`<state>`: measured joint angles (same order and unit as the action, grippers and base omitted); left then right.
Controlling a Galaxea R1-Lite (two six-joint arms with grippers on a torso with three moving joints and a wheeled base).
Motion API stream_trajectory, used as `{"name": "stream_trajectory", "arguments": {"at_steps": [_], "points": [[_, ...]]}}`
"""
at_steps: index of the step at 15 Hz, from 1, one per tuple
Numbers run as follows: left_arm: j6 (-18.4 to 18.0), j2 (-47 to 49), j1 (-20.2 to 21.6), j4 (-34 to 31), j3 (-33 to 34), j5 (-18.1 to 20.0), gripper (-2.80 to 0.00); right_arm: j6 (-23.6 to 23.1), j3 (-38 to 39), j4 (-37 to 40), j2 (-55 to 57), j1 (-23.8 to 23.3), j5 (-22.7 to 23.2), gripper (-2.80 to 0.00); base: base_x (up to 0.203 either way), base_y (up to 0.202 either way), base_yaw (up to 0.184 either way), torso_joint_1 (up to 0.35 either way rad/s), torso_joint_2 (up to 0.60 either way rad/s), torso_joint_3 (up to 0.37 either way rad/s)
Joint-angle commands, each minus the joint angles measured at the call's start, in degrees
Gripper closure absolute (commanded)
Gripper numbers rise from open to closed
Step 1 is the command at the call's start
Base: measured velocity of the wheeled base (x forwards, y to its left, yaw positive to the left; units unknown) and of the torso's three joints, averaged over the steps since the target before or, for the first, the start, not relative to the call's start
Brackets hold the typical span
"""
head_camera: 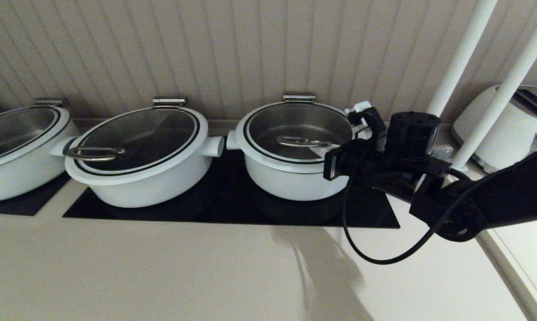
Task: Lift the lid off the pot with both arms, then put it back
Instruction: Open the food pot lid a small opening with the right arm
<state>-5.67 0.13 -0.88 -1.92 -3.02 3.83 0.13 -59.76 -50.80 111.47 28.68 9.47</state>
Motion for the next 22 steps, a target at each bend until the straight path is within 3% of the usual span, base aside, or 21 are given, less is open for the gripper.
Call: {"name": "stream_trajectory", "arguments": {"at_steps": [1,5,10,15,19,22], "points": [[-0.06,1.63,0.01,-0.08,-2.73,1.69,0.0,-0.05,-0.01,-0.35,-0.46,-0.03,0.11,0.0,0.0,0.0,0.0,0.0,0.0,0.0],[-0.95,11.29,-0.07,0.3,-10.04,5.22,0.0,0.04,-1.08,-0.27,-0.31,-0.12,0.08,0.0,0.0,0.0,0.0,0.0,0.0,0.0],[-7.96,26.67,-0.16,1.02,-19.97,10.39,0.0,-0.01,-3.17,-0.18,-0.03,-0.12,-0.33,0.0,0.0,0.0,0.0,0.0,0.0,0.0],[-11.63,36.44,-0.44,6.32,-23.38,16.83,0.0,0.04,-5.86,1.33,0.12,-0.06,-0.33,0.0,0.0,0.0,0.0,0.0,0.0,0.0],[-15.01,42.32,-6.5,8.56,-23.7,18.24,0.0,0.04,-7.57,2.28,0.59,-0.12,-0.51,0.0,0.0,0.0,0.0,0.0,0.0,0.0],[-15.17,50.55,-10.78,15.25,-25.46,18.05,0.0,0.04,-8.01,2.37,0.68,-0.12,-0.86,0.0,0.0,0.0,0.0,0.0,0.0,0.0]]}}
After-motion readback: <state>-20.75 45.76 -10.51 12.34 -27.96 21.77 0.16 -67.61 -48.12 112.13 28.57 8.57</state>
